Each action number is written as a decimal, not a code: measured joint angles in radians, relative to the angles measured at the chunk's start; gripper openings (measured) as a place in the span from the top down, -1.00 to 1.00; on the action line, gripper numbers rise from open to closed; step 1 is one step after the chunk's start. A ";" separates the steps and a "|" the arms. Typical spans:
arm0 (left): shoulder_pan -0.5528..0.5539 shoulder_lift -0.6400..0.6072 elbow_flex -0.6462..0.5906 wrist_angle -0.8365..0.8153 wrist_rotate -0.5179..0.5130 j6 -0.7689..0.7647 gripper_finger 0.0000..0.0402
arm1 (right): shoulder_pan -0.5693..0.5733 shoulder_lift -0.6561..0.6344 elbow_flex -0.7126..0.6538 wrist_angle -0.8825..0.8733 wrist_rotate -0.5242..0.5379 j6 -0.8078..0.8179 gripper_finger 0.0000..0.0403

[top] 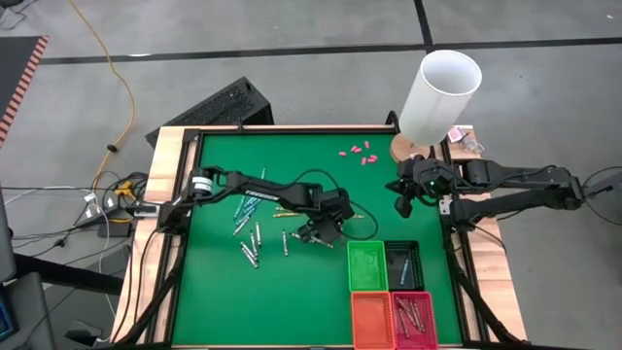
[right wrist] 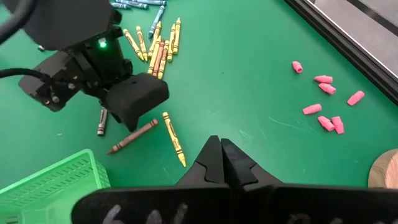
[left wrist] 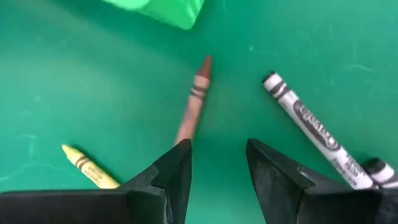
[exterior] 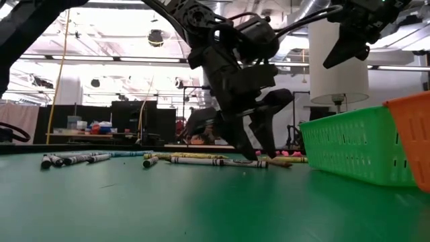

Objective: Sort crayons
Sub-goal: Put the brown crayon into the red bin

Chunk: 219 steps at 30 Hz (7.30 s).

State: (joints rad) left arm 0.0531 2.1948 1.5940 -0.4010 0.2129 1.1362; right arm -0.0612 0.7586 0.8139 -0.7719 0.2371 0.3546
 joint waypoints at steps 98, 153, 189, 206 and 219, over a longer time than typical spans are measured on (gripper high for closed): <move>-0.038 -0.271 -0.312 0.295 -0.068 -0.443 0.22 | 0.220 -0.040 -0.016 0.386 -0.096 0.000 1.00; -0.013 -0.048 -0.111 0.130 -0.021 -0.457 0.98 | 0.265 -0.019 -0.016 0.387 -0.044 -0.012 1.00; -0.266 -0.056 0.455 -0.194 -0.265 -0.625 0.99 | 0.162 0.034 -0.017 -0.273 0.477 0.531 1.00; -0.321 0.098 0.415 0.455 -0.201 -0.452 0.99 | 0.125 0.077 -0.017 -0.331 0.466 0.527 1.00; -0.324 0.318 0.507 0.649 -0.119 -0.448 0.99 | 0.124 0.032 -0.016 -0.358 0.416 0.501 1.00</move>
State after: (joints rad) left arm -0.2710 2.5124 2.1013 0.2483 0.0939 0.6887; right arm 0.0624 0.7902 0.7975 -1.1299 0.6529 0.8555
